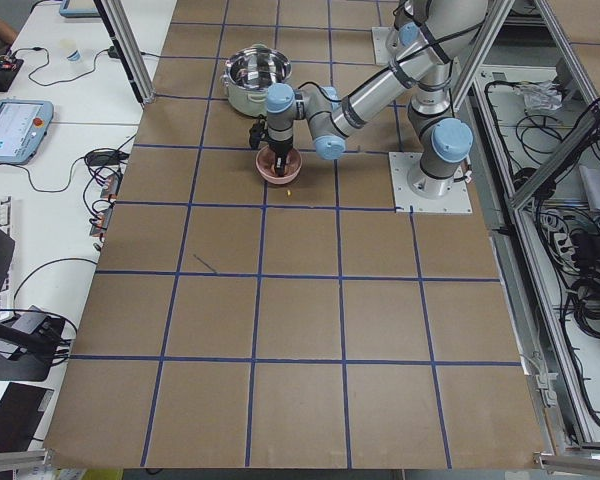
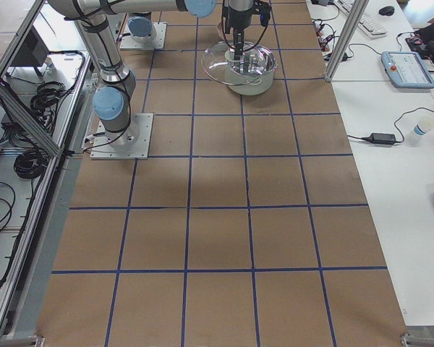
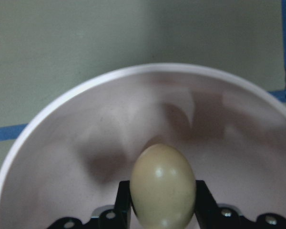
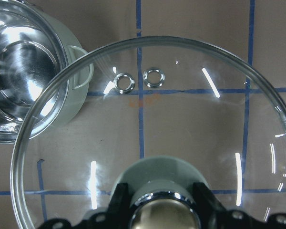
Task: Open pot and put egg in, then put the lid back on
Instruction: 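Close the left gripper around the brown egg in the pink bowl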
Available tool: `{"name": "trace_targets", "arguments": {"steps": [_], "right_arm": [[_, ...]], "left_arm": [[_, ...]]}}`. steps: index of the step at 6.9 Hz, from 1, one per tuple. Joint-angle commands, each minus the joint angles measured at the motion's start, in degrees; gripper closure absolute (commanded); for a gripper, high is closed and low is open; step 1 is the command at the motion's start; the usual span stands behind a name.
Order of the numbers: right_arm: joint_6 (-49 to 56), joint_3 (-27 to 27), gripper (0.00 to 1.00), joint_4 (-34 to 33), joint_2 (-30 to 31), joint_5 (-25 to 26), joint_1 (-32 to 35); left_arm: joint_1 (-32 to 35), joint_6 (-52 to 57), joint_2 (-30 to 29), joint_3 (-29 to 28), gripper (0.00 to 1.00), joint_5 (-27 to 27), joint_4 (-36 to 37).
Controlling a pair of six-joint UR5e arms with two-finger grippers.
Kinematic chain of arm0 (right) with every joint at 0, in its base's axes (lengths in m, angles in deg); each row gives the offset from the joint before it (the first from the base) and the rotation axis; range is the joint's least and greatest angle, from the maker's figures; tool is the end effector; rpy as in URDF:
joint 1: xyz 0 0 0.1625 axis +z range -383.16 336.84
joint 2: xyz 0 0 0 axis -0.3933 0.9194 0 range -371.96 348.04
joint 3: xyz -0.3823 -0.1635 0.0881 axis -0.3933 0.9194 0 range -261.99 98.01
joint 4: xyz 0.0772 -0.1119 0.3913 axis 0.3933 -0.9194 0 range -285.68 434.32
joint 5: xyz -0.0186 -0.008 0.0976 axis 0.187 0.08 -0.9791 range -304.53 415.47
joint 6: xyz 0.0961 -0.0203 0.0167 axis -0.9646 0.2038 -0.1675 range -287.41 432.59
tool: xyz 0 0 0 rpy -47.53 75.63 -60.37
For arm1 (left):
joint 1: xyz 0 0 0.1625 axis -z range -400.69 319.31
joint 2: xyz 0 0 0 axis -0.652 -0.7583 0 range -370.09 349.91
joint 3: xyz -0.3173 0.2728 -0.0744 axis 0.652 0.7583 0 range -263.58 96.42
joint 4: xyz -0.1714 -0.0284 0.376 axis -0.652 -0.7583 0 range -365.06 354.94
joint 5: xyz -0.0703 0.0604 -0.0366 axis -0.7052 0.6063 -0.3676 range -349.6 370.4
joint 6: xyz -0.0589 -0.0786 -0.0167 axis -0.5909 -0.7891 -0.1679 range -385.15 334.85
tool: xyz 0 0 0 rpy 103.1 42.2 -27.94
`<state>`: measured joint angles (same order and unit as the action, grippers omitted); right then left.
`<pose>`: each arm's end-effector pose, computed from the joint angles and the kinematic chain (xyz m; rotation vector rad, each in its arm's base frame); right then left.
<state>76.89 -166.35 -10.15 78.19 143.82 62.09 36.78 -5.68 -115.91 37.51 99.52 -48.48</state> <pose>0.0952 -0.4988 0.5279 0.0119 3.1130 -0.0105 -0.0268 -0.5007 0.1848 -0.1892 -3.1194 -0.0021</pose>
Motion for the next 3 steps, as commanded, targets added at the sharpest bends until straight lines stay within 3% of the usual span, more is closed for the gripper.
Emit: {"name": "trace_targets", "arguments": {"steps": [1, 3], "right_arm": [[-0.4, 0.0, 0.99, 0.0, 0.0, -0.4, 1.0], [-0.4, -0.1, 0.99, 0.0, 0.0, 0.0, 1.1]], "left_arm": [[0.0, 0.0, 0.0, -0.1, 0.75, 0.0, -0.1], [0.0, 0.1, 0.1, -0.8, 0.75, 0.0, -0.3]]}}
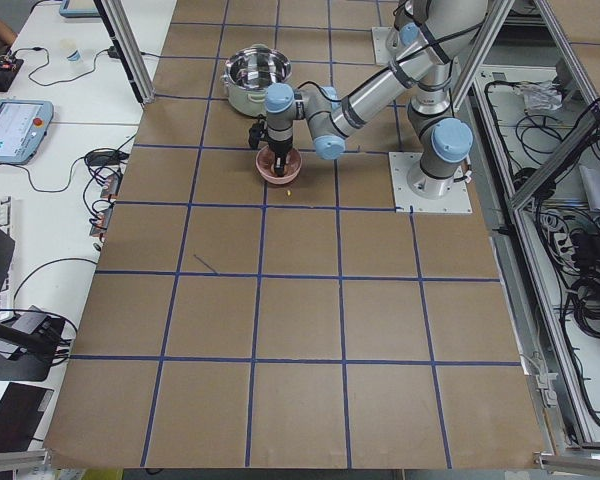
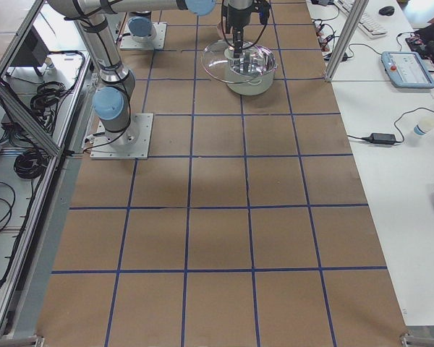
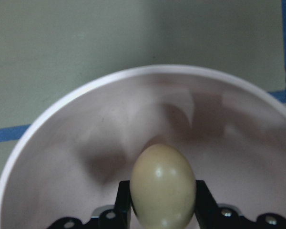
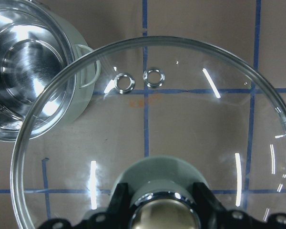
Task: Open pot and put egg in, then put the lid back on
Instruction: 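Close the left gripper around the brown egg in the pink bowl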
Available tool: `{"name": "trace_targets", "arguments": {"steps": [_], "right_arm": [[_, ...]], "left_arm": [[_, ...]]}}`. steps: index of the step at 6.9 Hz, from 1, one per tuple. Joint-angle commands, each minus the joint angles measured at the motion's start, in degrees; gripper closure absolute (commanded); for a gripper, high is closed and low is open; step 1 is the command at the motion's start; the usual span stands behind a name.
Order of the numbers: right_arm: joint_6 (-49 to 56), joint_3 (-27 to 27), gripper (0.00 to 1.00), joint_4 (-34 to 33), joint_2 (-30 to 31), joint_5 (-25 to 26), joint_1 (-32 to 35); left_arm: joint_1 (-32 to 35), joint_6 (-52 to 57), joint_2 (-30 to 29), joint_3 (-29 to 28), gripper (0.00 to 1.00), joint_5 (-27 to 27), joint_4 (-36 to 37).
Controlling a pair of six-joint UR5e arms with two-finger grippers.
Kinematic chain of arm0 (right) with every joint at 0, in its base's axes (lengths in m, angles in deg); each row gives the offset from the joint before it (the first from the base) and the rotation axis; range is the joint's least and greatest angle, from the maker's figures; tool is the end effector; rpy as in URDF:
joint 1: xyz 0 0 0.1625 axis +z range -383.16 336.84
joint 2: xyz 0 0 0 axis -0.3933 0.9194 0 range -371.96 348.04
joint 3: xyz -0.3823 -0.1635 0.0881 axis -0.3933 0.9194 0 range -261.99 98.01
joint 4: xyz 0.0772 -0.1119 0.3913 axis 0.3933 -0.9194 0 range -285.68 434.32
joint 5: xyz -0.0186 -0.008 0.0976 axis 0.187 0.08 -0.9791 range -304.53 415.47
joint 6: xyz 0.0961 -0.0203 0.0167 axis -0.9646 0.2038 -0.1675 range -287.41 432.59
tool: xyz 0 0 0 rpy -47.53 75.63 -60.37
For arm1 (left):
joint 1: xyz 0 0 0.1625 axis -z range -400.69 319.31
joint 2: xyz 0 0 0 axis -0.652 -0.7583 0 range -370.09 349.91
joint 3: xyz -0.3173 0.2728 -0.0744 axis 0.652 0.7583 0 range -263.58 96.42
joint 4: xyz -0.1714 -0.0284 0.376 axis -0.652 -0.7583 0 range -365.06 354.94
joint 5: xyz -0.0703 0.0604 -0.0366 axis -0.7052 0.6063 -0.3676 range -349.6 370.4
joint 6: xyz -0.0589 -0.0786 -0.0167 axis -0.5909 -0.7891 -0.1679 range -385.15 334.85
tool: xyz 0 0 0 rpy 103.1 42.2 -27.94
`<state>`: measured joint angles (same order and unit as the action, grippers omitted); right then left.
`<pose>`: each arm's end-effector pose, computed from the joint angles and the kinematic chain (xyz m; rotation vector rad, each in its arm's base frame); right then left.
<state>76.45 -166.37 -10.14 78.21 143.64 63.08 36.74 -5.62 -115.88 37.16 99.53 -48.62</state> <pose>0.1041 -0.4969 0.5279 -0.0030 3.1098 -0.0100 -0.0260 -0.5027 0.1870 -0.1899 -3.1207 0.0041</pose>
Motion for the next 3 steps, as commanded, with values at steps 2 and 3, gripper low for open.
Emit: {"name": "trace_targets", "arguments": {"steps": [2, 3], "right_arm": [[0.1, -0.1, 0.98, 0.0, 0.0, 0.2, 0.1], [0.3, 0.0, 0.98, 0.0, 0.0, 0.3, 0.1]], "left_arm": [[0.1, -0.2, 0.9, -5.4, 0.75, 0.4, -6.0], [0.5, -0.5, 1.5, -9.0, 0.75, 0.5, -11.7]]}}
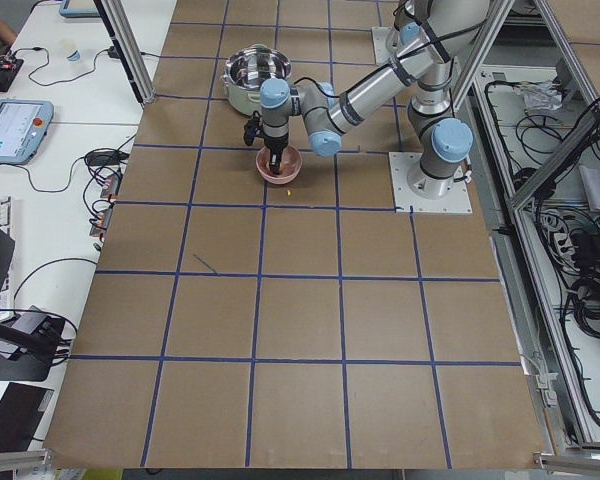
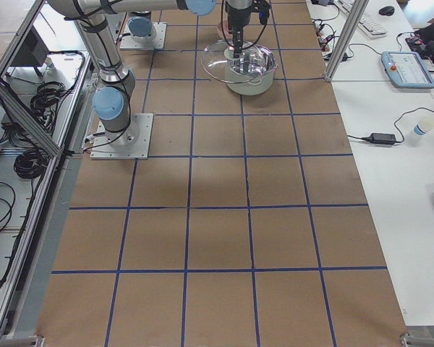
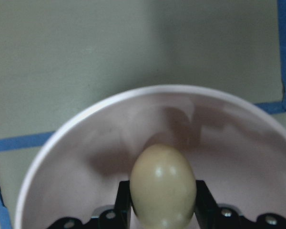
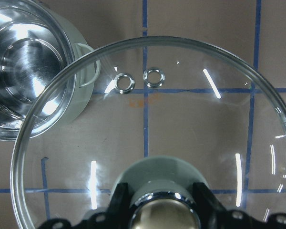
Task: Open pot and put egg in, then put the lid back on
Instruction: 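Close the left gripper around the brown egg in the pink bowl, then lift the egg with the left gripper and carry it over the pot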
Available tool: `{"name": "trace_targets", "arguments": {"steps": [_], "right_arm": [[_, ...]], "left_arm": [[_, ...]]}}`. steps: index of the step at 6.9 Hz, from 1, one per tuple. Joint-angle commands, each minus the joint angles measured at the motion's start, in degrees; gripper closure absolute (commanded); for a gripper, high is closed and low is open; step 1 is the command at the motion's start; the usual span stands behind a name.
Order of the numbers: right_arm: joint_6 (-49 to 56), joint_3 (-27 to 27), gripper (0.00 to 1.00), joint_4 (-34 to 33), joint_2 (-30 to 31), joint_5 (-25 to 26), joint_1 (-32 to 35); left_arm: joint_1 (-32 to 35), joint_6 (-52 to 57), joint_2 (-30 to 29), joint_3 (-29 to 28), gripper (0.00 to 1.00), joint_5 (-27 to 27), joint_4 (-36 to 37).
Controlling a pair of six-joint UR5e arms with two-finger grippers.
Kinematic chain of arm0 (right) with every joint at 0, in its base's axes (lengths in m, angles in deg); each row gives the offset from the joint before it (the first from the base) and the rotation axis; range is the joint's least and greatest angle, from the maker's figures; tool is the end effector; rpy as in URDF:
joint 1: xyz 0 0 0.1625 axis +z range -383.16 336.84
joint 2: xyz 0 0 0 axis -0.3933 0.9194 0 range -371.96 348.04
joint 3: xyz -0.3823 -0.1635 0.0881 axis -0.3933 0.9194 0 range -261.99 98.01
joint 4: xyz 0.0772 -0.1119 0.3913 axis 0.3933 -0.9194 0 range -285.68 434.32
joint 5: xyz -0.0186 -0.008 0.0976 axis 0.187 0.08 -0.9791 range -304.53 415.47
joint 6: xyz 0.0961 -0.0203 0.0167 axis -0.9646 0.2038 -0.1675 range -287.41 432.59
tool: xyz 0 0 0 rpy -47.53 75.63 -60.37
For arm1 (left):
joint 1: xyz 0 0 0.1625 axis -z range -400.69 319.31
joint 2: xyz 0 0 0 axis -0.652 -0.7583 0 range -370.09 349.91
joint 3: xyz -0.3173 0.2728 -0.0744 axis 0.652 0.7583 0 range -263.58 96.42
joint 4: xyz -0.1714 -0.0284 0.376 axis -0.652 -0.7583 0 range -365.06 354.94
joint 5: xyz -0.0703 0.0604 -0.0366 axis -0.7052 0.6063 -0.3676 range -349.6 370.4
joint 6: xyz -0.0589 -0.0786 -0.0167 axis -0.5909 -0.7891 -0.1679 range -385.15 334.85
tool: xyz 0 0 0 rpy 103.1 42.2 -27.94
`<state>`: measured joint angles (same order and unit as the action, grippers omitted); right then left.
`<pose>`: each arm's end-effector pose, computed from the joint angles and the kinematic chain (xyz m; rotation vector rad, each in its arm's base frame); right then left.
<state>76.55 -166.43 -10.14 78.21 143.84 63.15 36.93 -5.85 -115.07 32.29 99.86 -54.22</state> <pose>0.1043 -0.4967 0.5274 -0.0076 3.1132 -0.0080 -0.0226 -0.5232 0.2169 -0.1892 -3.1267 0.0037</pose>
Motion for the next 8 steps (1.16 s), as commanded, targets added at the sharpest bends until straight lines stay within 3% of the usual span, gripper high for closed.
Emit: {"name": "trace_targets", "arguments": {"steps": [1, 3, 6, 8], "right_arm": [[0.5, 0.1, 0.98, 0.0, 0.0, 0.2, -0.1], [0.3, 0.2, 0.98, 0.8, 0.0, 0.4, 0.0], [-0.5, 0.2, 0.97, 2.1, 0.9, 1.9, 0.2], [-0.5, 0.2, 0.96, 2.1, 0.8, 1.8, 0.2]], "left_arm": [[0.4, -0.3, 1.4, -6.3, 0.75, 0.1, -9.2], [2.3, -5.3, 3.0, -9.8, 0.75, -0.9, -12.3], [14.2, -16.3, 2.2, -18.3, 0.75, -1.0, -11.8], [19.9, -21.3, 0.5, -20.2, 0.75, -0.4, -10.4]]}}
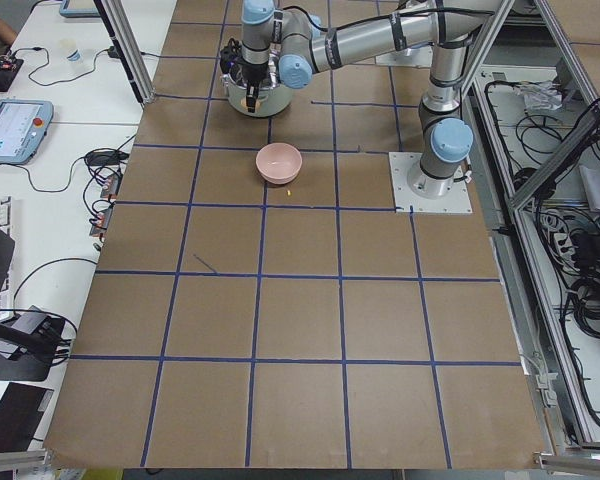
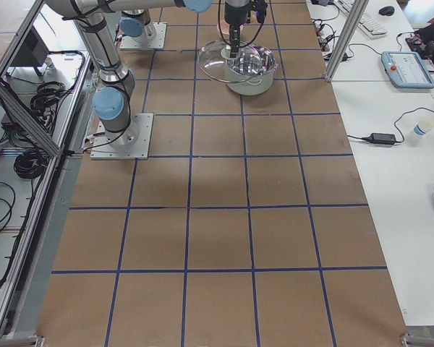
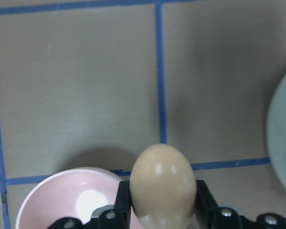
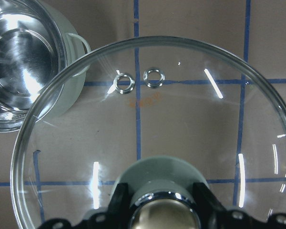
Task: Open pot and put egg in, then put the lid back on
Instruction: 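Lift the egg with the left gripper and carry it over the pot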
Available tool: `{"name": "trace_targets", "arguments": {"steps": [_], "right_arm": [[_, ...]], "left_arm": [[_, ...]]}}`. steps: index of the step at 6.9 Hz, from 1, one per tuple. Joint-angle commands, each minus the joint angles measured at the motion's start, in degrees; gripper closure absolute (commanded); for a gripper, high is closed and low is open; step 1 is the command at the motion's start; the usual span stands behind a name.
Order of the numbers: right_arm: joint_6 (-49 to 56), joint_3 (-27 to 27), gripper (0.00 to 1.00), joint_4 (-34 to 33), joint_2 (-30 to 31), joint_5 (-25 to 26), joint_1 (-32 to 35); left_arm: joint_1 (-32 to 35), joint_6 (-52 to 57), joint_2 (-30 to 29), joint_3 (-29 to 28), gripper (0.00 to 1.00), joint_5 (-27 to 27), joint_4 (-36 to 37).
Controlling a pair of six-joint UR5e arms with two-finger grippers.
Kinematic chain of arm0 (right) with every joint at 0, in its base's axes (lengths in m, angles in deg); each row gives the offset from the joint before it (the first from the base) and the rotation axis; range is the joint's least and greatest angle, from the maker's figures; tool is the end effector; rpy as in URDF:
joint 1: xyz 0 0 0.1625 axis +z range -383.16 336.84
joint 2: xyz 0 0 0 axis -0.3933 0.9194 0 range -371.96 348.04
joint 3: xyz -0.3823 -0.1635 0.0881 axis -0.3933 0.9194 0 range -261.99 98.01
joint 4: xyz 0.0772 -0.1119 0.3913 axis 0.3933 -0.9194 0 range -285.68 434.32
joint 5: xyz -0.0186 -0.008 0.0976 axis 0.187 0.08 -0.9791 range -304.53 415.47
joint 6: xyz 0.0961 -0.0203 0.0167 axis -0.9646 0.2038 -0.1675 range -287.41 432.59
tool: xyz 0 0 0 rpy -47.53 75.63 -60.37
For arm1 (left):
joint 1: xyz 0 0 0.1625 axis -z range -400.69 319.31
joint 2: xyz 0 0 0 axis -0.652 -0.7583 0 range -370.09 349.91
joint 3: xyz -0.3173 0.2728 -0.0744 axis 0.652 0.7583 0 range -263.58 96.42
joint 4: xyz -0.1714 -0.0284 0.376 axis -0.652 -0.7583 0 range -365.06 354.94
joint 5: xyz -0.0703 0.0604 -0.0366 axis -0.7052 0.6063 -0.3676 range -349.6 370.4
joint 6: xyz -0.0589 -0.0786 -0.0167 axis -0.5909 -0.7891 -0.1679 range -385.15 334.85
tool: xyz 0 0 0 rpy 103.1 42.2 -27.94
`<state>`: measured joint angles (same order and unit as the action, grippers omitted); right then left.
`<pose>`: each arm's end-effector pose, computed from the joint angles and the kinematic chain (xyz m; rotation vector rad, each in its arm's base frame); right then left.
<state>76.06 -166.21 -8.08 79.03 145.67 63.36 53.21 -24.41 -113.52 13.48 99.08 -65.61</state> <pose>0.1035 -0.4875 0.5326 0.0000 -3.1391 -0.0231 -0.1747 -0.5695 0.3557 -0.1286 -3.1022 0.2421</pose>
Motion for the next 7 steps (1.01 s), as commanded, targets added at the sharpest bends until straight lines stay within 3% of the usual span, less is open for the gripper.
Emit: {"name": "trace_targets", "arguments": {"steps": [1, 3, 7], "right_arm": [[-0.1, -0.1, 0.92, 0.1, 0.0, -0.1, 0.0], [0.0, -0.1, 0.91, 0.2, 0.0, 0.0, 0.1], [0.9, -0.1, 0.96, 0.4, 0.0, 0.2, -0.3]], "left_arm": [[5.7, -4.6, -2.4, -3.4, 0.75, 0.4, 2.3], [9.7, -8.2, -6.1, -6.6, 0.75, 0.4, 2.4], [15.2, -9.6, -11.7, -6.6, 0.75, 0.6, 7.2]]}}
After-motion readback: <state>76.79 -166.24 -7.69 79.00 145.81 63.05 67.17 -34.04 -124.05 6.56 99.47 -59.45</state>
